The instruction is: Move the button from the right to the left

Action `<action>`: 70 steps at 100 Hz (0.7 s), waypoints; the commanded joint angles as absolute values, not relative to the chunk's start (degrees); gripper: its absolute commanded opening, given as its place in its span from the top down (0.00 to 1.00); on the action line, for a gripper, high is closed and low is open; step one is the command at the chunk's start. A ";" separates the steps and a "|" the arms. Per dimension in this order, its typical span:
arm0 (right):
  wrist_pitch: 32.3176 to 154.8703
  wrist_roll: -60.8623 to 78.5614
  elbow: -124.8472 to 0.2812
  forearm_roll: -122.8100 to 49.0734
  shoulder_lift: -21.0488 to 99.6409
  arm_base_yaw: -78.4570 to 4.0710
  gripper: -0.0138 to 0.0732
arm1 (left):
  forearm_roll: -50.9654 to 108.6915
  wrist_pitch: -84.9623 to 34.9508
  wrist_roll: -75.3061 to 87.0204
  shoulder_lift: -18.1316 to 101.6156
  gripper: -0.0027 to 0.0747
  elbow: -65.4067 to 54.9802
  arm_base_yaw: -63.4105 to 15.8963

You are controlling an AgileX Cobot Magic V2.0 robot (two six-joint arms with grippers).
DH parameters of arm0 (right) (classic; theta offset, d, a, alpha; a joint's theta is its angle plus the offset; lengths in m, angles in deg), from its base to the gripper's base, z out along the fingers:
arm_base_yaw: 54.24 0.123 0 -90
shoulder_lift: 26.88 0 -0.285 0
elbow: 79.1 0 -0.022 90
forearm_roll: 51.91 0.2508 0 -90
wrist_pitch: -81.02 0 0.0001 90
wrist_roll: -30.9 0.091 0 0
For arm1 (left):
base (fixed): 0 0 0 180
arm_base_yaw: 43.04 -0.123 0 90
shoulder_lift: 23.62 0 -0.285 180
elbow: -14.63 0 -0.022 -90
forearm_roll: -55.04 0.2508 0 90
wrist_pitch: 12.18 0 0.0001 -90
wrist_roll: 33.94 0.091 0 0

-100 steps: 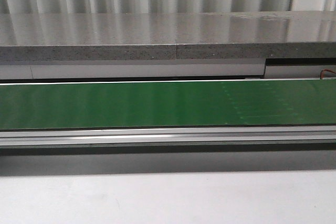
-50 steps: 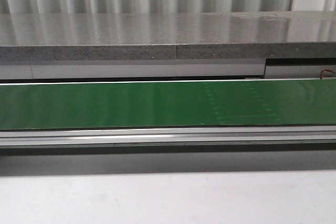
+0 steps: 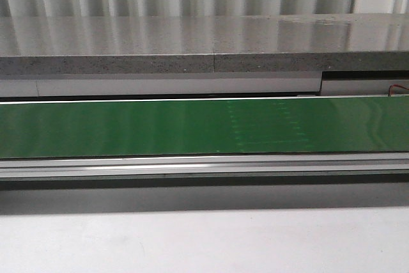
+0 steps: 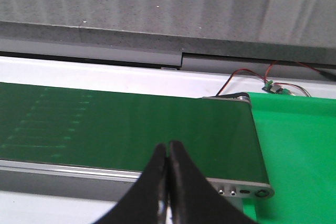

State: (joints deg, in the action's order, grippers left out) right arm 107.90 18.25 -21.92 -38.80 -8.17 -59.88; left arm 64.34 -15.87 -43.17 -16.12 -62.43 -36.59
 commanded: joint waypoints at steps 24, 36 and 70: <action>93.52 37.08 -11.93 -55.34 -13.72 -55.40 0.92 | 64.37 -11.20 -43.71 -18.11 0.99 -63.90 -36.23; 89.20 37.39 -8.15 -55.59 -17.00 -55.34 0.92 | 64.37 -11.20 -43.71 -18.11 0.99 -63.90 -36.23; 78.15 38.89 -1.30 -54.82 -20.57 -55.34 0.92 | 64.37 -11.20 -43.71 -18.11 0.99 -63.90 -36.23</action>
